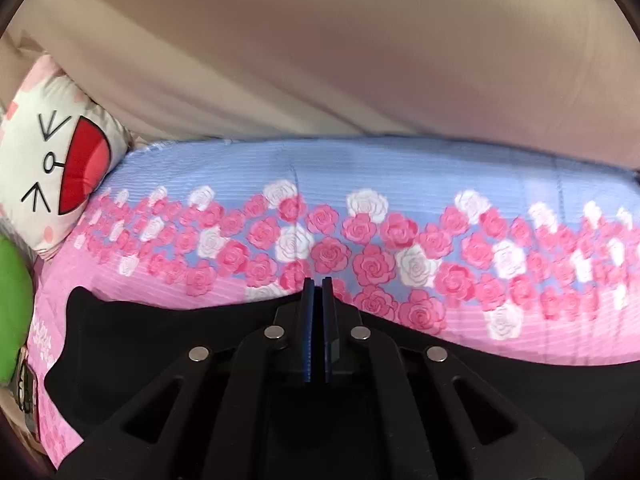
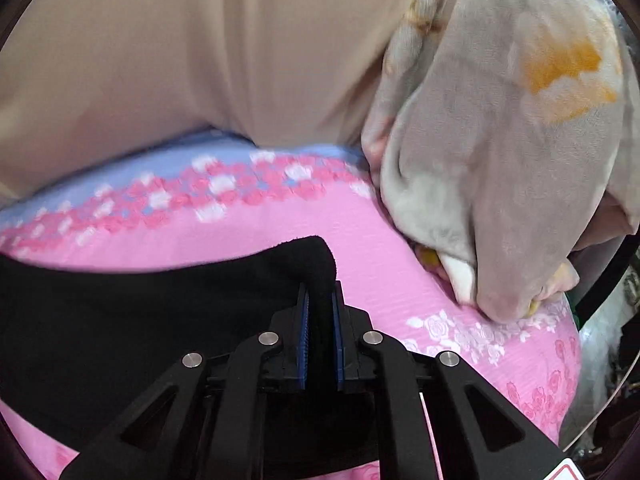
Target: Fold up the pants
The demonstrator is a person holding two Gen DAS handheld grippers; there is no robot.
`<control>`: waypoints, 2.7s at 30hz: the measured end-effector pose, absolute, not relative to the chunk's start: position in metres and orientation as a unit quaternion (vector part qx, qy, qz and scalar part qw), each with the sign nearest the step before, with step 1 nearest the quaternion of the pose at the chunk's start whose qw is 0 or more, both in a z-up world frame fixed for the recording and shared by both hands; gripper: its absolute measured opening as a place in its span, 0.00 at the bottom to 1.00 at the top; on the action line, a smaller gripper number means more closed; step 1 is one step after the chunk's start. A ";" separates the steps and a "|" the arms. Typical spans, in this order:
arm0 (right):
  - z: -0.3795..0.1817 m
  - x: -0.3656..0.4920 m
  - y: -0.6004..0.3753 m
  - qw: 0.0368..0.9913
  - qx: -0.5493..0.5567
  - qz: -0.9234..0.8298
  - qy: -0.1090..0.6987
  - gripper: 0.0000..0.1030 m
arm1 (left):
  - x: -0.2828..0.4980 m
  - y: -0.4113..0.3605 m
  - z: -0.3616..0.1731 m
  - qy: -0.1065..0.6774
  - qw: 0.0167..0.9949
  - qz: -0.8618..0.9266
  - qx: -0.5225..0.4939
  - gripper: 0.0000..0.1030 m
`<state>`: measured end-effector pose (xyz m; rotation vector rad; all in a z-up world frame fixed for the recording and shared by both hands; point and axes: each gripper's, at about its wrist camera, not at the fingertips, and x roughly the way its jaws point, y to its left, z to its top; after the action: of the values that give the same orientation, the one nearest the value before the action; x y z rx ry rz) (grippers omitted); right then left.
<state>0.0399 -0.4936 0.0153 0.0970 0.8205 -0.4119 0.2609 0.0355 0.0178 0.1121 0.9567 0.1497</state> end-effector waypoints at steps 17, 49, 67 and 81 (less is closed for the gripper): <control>0.033 -0.039 -0.384 0.925 0.021 -0.131 0.357 0.47 | 0.088 0.235 0.069 0.415 0.898 0.131 -0.068 0.75; -0.012 0.017 -0.207 0.898 -0.088 0.062 0.426 0.49 | 0.088 0.320 -0.002 0.501 0.835 0.153 -0.164 0.12; 0.004 -0.018 -0.221 0.897 -0.073 0.092 0.427 0.26 | 0.080 0.314 0.008 0.497 0.838 0.194 -0.118 0.17; 0.040 -0.059 -0.348 0.920 0.077 -0.055 0.380 0.46 | 0.094 0.195 0.069 0.425 0.896 0.128 -0.017 0.22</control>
<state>-0.0591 -0.3484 0.0405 0.1589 0.7816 -0.1130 0.0938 0.1950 0.0685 -0.0358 0.8802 0.2646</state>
